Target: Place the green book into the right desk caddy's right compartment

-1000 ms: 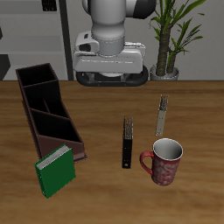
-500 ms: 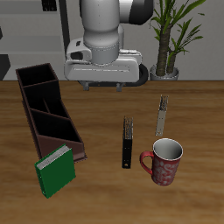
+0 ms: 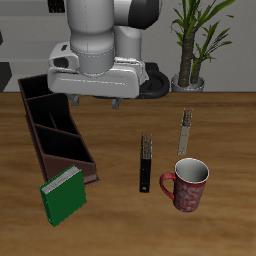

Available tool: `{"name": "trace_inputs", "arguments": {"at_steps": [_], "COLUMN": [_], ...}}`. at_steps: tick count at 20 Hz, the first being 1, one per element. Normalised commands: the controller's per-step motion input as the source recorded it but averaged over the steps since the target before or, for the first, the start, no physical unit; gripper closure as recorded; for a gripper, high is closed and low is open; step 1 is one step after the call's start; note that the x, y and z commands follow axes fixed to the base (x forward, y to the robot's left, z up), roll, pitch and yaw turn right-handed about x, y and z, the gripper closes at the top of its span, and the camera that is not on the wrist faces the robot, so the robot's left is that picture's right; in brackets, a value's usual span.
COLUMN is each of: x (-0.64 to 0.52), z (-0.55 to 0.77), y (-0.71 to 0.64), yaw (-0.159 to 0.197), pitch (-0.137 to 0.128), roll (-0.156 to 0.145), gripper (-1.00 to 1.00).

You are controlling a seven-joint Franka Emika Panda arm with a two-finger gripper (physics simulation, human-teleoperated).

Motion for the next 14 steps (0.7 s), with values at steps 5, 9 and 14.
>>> {"name": "trace_inputs", "arguments": {"at_steps": [5,9,14], "x": [0.21,0.25,0.21], "z": [0.13,-0.04,-0.12], "y": [-0.34,-0.27,-0.06], "yaw": [-0.02,-0.072,-0.021], "pitch": [-0.029,0.003,-0.002], "roll": [-0.021,-0.058,0.009], "gripper": [-1.0,-1.0,-1.0]}}
